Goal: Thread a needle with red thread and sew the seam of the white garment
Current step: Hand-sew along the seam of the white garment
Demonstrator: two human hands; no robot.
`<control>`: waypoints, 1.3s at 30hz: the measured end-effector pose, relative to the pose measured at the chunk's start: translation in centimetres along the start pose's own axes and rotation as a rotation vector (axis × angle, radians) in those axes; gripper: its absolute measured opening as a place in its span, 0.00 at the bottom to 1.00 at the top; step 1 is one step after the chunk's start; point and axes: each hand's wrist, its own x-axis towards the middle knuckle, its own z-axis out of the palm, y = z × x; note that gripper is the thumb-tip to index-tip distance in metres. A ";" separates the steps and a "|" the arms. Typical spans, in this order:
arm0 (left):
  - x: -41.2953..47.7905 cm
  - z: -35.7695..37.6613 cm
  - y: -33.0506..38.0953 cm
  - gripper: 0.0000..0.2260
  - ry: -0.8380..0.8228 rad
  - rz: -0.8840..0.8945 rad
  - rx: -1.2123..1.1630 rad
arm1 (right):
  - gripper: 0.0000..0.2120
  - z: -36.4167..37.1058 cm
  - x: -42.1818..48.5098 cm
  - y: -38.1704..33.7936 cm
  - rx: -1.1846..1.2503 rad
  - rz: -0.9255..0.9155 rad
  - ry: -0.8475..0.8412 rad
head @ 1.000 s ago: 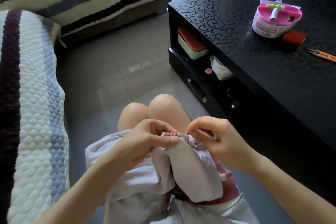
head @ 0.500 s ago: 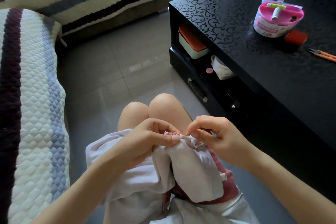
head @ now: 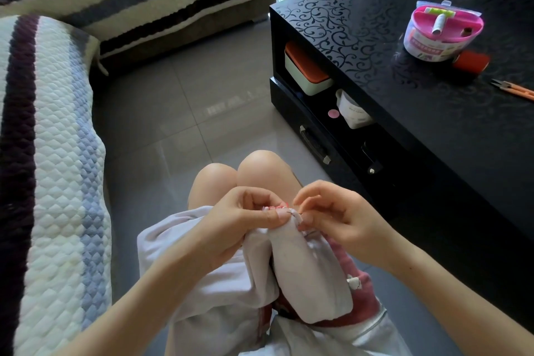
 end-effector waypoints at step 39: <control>1.7 1.1 -2.7 0.05 0.486 0.190 0.099 | 0.05 2.3 1.7 -3.6 -0.281 -0.451 0.543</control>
